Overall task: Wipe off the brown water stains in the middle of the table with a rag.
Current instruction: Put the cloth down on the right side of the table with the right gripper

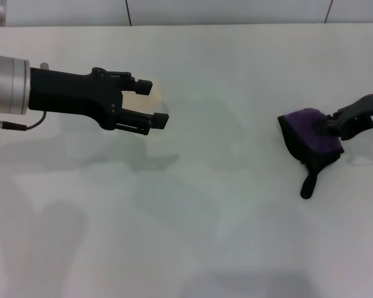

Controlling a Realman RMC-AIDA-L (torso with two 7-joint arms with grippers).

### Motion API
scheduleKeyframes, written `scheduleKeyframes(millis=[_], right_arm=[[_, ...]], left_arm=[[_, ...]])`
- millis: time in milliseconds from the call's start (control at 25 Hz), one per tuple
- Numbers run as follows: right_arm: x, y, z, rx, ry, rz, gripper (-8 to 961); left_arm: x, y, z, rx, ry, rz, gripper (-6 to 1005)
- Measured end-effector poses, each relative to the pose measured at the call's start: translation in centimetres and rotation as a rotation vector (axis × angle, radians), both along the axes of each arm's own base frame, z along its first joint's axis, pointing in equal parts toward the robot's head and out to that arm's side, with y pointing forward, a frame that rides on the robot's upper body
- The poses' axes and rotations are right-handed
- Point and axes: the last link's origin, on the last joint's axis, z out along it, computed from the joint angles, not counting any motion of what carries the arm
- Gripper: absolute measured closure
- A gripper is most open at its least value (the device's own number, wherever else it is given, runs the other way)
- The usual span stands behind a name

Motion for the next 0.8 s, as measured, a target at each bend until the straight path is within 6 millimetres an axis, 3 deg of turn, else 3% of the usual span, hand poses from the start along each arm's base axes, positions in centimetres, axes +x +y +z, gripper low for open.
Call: scheduleKeyframes(millis=[680, 800], right_arm=[[-0.25, -0.69, 0.46, -0.049, 0.018, 0.023, 730], [-0.35, -0.73, 0.69, -0.035, 0.036, 0.034, 480]], left_arm=[[-0.06, -0.08, -0.21, -0.001, -0.004, -0.008, 124], [-0.2, -0.08, -0.21, 0.003, -0.001, -0.005, 124]])
